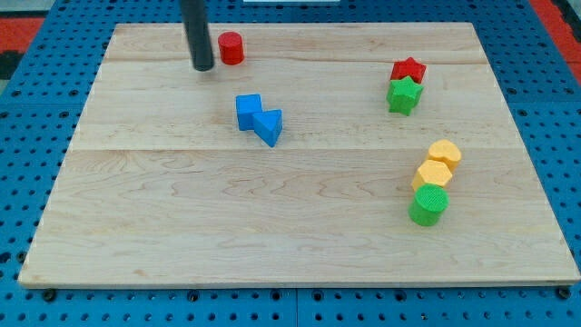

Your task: Move the red circle to the right

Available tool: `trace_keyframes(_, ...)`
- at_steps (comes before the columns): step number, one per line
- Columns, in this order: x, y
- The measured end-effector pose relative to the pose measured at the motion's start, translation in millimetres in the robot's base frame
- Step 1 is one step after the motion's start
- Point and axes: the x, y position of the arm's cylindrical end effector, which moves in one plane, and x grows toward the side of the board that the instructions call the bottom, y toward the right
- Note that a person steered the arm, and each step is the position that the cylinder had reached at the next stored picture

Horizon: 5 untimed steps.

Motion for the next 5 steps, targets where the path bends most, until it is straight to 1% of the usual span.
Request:
trace_keyframes(1, -35, 35)
trace_keyframes(2, -38, 118)
trace_keyframes(3, -32, 142)
trace_keyframes(4, 12, 173)
trace_keyframes(5, 35, 200)
